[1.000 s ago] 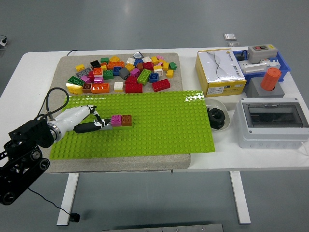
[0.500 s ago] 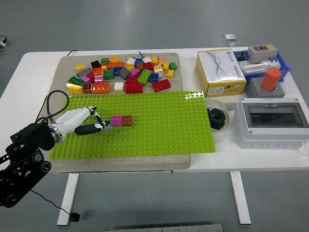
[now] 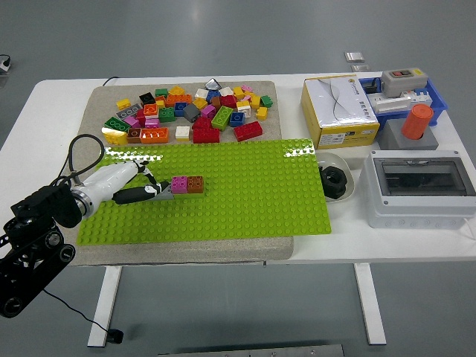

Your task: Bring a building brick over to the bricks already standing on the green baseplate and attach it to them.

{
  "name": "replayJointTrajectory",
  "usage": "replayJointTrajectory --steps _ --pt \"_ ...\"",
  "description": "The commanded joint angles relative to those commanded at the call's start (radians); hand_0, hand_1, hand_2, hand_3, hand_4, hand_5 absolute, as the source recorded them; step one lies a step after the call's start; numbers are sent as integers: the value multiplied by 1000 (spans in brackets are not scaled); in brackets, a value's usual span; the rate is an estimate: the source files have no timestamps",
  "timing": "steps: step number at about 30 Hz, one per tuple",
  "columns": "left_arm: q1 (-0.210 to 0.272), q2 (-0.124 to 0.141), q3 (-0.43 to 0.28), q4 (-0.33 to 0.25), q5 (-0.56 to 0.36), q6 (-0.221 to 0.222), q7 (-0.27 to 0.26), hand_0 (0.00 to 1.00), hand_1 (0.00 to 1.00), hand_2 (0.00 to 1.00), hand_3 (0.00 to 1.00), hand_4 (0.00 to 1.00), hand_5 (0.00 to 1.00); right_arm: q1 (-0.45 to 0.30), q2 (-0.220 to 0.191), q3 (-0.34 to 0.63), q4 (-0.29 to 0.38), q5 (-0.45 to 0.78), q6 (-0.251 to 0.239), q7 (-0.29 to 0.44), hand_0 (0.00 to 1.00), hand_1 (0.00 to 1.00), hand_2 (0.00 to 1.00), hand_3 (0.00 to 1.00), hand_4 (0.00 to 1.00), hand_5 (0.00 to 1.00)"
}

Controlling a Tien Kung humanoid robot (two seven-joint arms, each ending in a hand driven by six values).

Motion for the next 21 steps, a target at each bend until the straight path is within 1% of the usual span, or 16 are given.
replayJointTrajectory --steps 5,7,8,12,13,15,17,19,20,21 --pt "11 33 -44 -71 -26 -12 -1 998 998 998 655 732 998 -4 4 16 -2 -15 -1 -3 652 635 751 819 817 994" --pt "27 43 -84 -112 -29 -18 -7 998 998 998 655 732 998 -8 7 26 -2 -25 -2 -5 652 635 751 819 817 994" --pt "38 46 -107 -135 -29 -21 -12 998 998 998 618 840 691 -10 8 33 -2 -33 -2 -7 653 635 751 822 815 996" --pt "78 54 -200 -218 -32 -32 -32 998 998 998 618 840 691 -20 20 54 -2 -44 -5 -12 653 635 751 822 815 996" --pt "83 54 -220 -235 -32 -33 -36 998 998 998 603 822 328 -23 24 56 -2 -39 -5 -12 653 636 763 832 811 998" --pt "84 53 -264 -268 -34 -37 -44 998 998 998 603 822 328 -30 37 65 -2 -31 -5 -13 653 636 763 832 811 998" --pt "81 50 -291 -287 -34 -38 -53 998 998 998 603 822 328 -36 47 80 -2 -37 -5 -19 653 636 763 832 811 998" --pt "73 45 -299 -300 -33 -37 -63 998 998 998 603 822 328 -38 56 108 -2 -61 -4 -34 653 636 763 832 811 998" --pt "68 42 -298 -306 -33 -36 -67 998 998 998 591 744 231 -38 59 124 -2 -77 -3 -45 656 643 777 853 799 998" --pt "63 37 -295 -310 -32 -34 -69 998 998 998 591 744 231 -36 62 140 -2 -93 -3 -58 656 643 777 853 799 998"
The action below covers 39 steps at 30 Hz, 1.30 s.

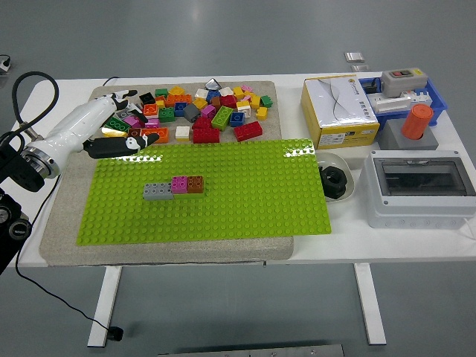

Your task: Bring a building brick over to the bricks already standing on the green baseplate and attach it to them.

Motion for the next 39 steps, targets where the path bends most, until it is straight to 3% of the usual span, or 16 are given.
replayJointTrajectory --steps 3,4,7,10,11,16,17,21,22,34,35,39 --pt "-8 -22 4 -7 5 4 -5 998 998 998 591 744 231 9 8 65 0 -67 -6 -44 656 643 777 853 799 998" --pt "-6 -34 0 -10 6 6 -7 998 998 998 593 697 155 13 11 96 0 -100 -9 -62 660 642 780 871 791 998" --pt "10 -54 -18 -12 6 14 -18 998 998 998 593 697 155 19 18 165 0 -176 -17 -92 660 642 780 871 791 998" --pt "47 -53 -55 -16 -3 48 -59 998 998 998 593 697 155 23 20 232 0 -250 -22 -105 660 642 780 871 791 998" --pt "62 -49 -68 -16 -10 65 -78 998 998 998 591 601 2 24 21 251 0 -273 -23 -107 661 639 770 854 794 998" --pt "153 -29 -146 -25 -71 165 -182 998 998 998 591 601 2 25 18 264 0 -304 -28 -99 661 639 770 854 794 998" --pt "162 -28 -155 -26 -77 174 -192 998 998 998 503 477 2 25 17 262 0 -301 -29 -97 659 638 764 846 801 998" --pt "240 -42 -225 -33 -105 220 -252 998 998 998 503 477 2 26 12 236 0 -276 -35 -78 659 638 764 846 801 998" --pt "253 -46 -235 -33 -106 223 -257 984 998 998 432 677 2 26 11 233 0 -275 -36 -75 659 637 762 836 797 998" --pt "317 -104 -297 -26 -88 219 -257 977 998 992 421 678 2 24 2 224 0 -283 -44 -58 655 636 756 829 801 998" --pt "319 -109 -301 -24 -87 216 -252 972 998 998 587 456 2 23 1 224 0 -285 -44 -56 656 632 753 824 804 998" --pt "327 -127 -316 -19 -83 202 -235 972 998 998 587 456 2 23 -1 227 0 -296 -45 -53 656 632 753 824 804 998"
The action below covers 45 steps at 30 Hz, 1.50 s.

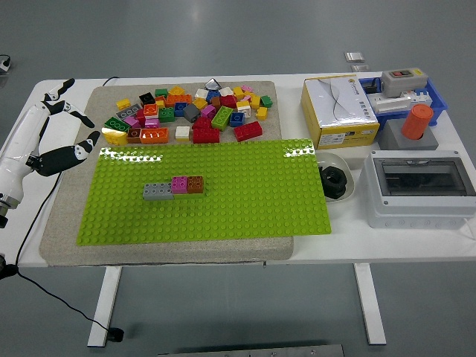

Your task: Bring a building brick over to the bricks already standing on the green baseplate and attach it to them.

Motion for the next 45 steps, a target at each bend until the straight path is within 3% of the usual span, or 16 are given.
replayJointTrajectory --steps 1,2,7,8,13,14,19,20,25,26,31,32,37,38,45 --pt "1 -3 -2 1 1 -4 4 972 998 998 587 456 2 0 0 1 0 -3 0 0 656 632 753 824 804 998" --pt "1 -6 -3 2 2 -8 8 984 998 998 861 846 2 0 0 3 0 -6 0 0 656 632 753 823 802 998" --pt "4 -14 -6 10 7 -27 29 984 998 998 861 846 2 1 1 10 0 -18 2 -3 656 632 753 823 802 998" --pt "5 -16 -9 12 9 -29 33 992 998 998 894 998 106 0 2 11 0 -20 3 -3 657 632 750 823 796 998" --pt "13 -19 -24 20 20 -6 30 992 998 998 894 998 106 -1 3 13 0 -22 4 -3 657 632 750 823 796 998" --pt "15 -18 -30 22 22 3 24 998 998 998 811 998 181 -2 3 14 0 -22 4 -3 657 632 750 823 796 998" --pt "17 -17 -44 24 26 24 7 998 998 998 811 998 181 -4 2 22 0 -32 9 -6 657 632 750 823 796 998" --pt "16 -18 -44 24 26 26 6 998 998 998 730 998 214 -5 1 23 0 -34 10 -6 658 631 750 823 792 998" --pt "7 -31 -37 29 28 35 5 998 998 998 730 998 214 -6 -2 22 0 -31 16 -5 658 631 750 823 792 998" --pt "3 -36 -33 31 27 37 5 998 998 998 725 998 139 -7 -3 22 0 -30 18 -5 658 631 749 823 787 998" --pt "-10 -53 -4 36 21 43 1 998 998 998 725 998 139 -8 -2 24 0 -26 23 -5 658 631 749 823 787 998" --pt "-12 -54 0 36 19 44 0 998 998 998 693 821 2 -9 -1 24 0 -23 23 -5 658 632 751 823 780 998" --pt "-40 -43 68 46 0 56 -9 998 998 998 693 821 2 -22 11 26 0 23 19 13 658 632 751 823 780 998" --pt "-49 -43 87 48 0 56 -10 998 998 998 679 712 2 -25 14 28 0 34 17 19 656 627 753 829 772 998" --pt "-89 -58 166 56 -7 61 -11 998 998 998 676 684 2 -29 24 59 0 29 15 25 653 625 757 831 770 998"
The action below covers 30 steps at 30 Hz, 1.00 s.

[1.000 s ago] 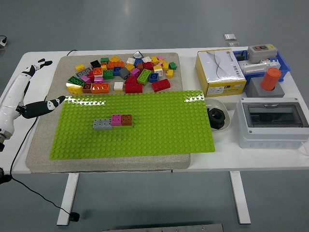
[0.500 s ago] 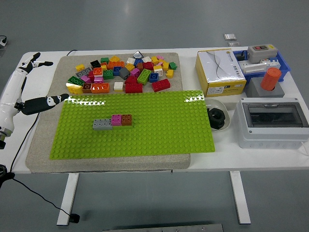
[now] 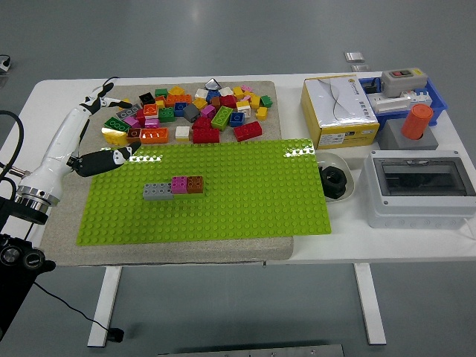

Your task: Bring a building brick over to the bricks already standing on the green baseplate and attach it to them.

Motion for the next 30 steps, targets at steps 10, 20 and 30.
replayJointTrajectory --steps 10,20,30 --pt "-28 -8 50 8 -8 2 0 998 998 998 675 679 2 3 2 11 0 1 2 4 653 628 757 831 768 998" --pt "2 -12 3 4 -17 0 -3 998 998 998 670 694 2 10 -13 -7 0 -11 1 0 652 628 752 823 762 998" --pt "57 -14 -64 -6 -65 -3 -11 998 998 998 671 708 2 16 -25 -34 0 -9 2 -5 652 626 750 820 761 998"
